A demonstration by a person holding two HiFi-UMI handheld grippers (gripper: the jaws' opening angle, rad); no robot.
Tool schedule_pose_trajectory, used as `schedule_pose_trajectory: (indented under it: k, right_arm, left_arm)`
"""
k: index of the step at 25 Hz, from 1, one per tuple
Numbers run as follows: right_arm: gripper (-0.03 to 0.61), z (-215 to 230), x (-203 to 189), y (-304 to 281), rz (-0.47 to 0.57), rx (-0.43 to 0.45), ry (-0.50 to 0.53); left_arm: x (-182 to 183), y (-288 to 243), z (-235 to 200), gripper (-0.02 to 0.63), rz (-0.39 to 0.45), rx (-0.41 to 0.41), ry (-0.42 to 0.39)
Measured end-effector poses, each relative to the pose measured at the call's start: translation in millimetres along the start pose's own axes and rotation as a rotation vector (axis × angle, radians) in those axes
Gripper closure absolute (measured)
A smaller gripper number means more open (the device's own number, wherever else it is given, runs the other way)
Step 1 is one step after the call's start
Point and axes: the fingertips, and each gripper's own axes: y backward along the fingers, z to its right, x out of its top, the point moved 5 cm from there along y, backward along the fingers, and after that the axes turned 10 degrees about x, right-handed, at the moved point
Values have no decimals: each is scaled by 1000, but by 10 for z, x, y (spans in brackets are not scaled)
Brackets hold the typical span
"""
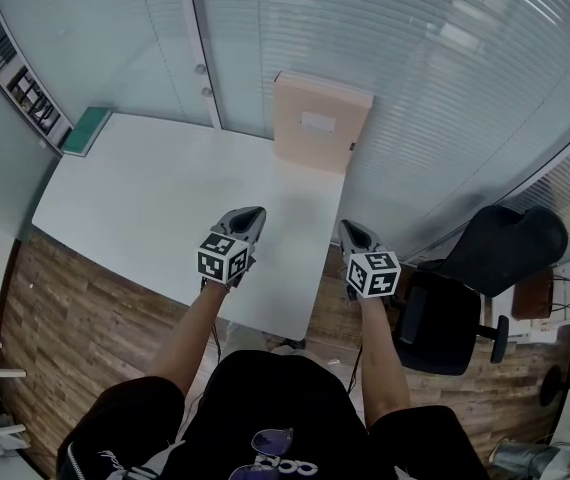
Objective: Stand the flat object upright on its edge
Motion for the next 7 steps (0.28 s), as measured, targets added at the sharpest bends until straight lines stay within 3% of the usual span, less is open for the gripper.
schedule_pose_trajectory:
  k: [7]
  right_arm:
    - [555, 15, -6, -13, -1, -10, 1]
  left_arm:
    - [6, -20, -8, 594, 2, -3, 0]
